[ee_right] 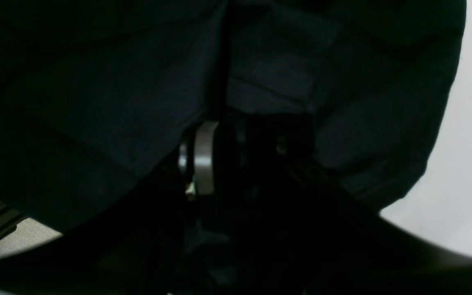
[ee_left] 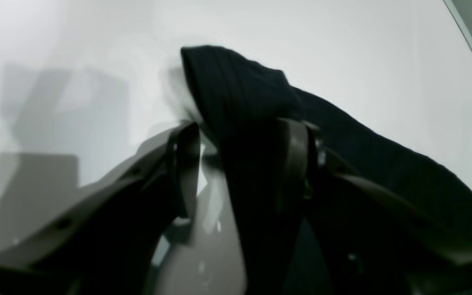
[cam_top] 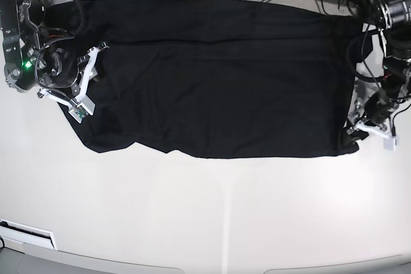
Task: Layout the t-shirt on the table in an organized manner, then fold the t-shirt properly
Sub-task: 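Release the shirt with the left gripper and move it to the shirt's hem corner, then grasp the hem corners with both grippers and lift them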
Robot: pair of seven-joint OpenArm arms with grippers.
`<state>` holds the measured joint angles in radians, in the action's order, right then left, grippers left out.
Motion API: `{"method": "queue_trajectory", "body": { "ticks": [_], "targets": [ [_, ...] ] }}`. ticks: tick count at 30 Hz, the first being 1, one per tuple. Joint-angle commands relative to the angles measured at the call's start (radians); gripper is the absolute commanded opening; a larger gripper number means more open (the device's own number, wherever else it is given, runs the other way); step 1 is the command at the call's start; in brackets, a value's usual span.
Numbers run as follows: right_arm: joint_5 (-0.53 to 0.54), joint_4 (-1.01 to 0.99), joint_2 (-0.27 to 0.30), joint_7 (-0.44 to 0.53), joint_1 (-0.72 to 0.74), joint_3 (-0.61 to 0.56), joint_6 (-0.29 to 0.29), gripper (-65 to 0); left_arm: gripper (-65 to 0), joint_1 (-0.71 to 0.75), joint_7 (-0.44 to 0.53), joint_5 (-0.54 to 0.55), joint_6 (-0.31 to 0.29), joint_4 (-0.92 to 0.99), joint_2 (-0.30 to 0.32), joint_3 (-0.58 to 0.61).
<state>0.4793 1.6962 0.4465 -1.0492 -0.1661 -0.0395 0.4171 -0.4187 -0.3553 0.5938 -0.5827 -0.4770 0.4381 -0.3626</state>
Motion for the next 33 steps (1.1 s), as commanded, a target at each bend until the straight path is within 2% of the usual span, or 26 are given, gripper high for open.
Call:
{"method": "queue_trajectory", "body": {
  "ticks": [1, 7, 8, 9, 11, 12, 16, 20, 24, 28, 33],
  "targets": [
    [0.004, 0.018, 0.014, 0.009, 0.011, 0.007, -0.003, -45.3, -35.5, -0.027, 0.008, -0.001, 0.000, -0.013, 0.004, -0.004],
    [0.003, 0.018, 0.014, 0.008, 0.011, 0.007, -0.003, -45.3, -35.8, -0.034, 0.004, -0.006, -0.001, -0.013, -0.017, -0.004],
    [0.003, 0.018, 0.014, 0.008, 0.011, 0.007, -0.003, -45.3, -38.6, -0.034, 0.004, -0.005, -0.001, -0.014, -0.016, -0.004],
    [0.003, 0.018, 0.014, 0.009, 0.011, 0.007, -0.003, -45.3, -44.1, -0.034, 0.003, -0.005, -0.001, -0.018, -0.014, -0.004],
    [0.004, 0.018, 0.014, 0.010, 0.011, 0.007, -0.003, -45.3, -60.9, -0.034, 0.001, 0.002, -0.001, -0.024, -0.011, -0.005],
    [0.004, 0.018, 0.014, 0.018, 0.011, 0.007, -0.003, -45.3, -65.0, -0.034, -0.009, 0.008, -0.001, -0.028, -0.008, -0.005],
    [0.003, 0.018, 0.014, 0.090, 0.011, 0.007, -0.004, -45.3, -65.0, -0.038, -0.083, 0.079, -0.002, -0.057, 0.016, -0.005],
    [-0.060, 0.018, 0.014, 0.172, 0.014, 0.008, -0.023, -45.3, -65.0, -0.042, -0.208, 0.185, -0.025, -0.104, 0.050, -0.005],
    [-0.118, 0.018, 0.014, 0.175, 0.032, 0.008, -0.080, -45.3, -65.0, -0.042, -0.288, 0.233, -0.031, -0.140, 0.076, -0.005],
    [-0.117, 0.018, 0.014, 0.175, 0.055, 0.008, -0.085, -45.3, -65.0, -0.042, -0.342, 0.305, -0.031, -0.157, 0.101, -0.005],
    [-0.118, 0.018, 0.014, 0.178, 0.064, 0.008, -0.085, -45.3, -65.0, -0.042, -0.358, 0.306, -0.034, -0.172, 0.111, -0.005]
  ]
}}
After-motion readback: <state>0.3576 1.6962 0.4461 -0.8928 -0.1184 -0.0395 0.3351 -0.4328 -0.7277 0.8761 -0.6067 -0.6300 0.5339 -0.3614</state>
